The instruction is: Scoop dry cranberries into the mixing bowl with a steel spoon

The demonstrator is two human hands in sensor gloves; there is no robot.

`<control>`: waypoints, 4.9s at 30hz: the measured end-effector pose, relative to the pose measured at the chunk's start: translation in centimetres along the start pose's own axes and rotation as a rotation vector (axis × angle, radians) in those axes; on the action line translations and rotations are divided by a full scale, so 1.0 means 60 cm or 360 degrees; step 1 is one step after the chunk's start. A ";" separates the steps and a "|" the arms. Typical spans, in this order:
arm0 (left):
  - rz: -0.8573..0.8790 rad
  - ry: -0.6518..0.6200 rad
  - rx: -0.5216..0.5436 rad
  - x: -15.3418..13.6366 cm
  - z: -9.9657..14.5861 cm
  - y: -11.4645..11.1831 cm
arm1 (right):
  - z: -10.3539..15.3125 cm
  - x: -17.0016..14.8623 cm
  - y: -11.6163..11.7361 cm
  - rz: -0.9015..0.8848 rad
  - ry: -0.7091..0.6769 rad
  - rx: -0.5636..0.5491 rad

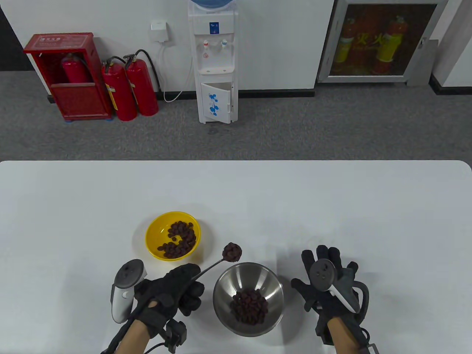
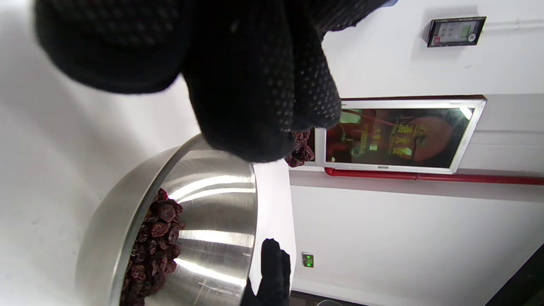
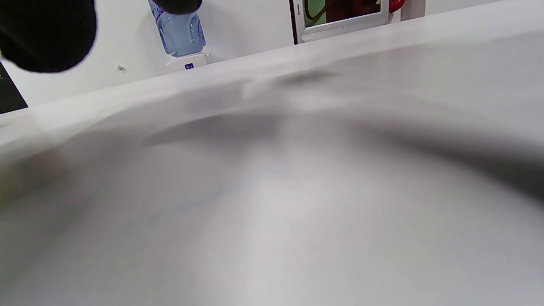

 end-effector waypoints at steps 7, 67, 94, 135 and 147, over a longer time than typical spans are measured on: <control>-0.0157 -0.0061 -0.0007 0.005 0.000 -0.008 | 0.000 0.000 0.000 -0.0005 -0.0001 0.0006; -0.0238 -0.0440 0.0480 0.031 -0.001 0.062 | 0.003 0.011 -0.001 0.0023 -0.0046 -0.0012; 0.0065 0.0137 0.0857 -0.097 -0.043 0.197 | 0.003 0.007 0.003 -0.0010 -0.0029 0.0034; -0.2148 -0.0653 0.0933 0.058 0.045 0.026 | 0.021 0.018 -0.021 0.0063 -0.0068 -0.0214; -0.2477 -0.0330 0.1017 0.012 0.025 0.088 | 0.040 0.053 -0.026 0.0500 -0.0009 -0.0444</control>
Point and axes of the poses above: the tracker on the back of each hand, its own x axis roughly to the thumb side, its own z axis roughly from the fingertips to the wrist, y = z × x, the point moved 3 cm from there along -z, roughly from the wrist to the fingertips, and after that the axes turned 14 degrees about x, right-handed, at the moved point
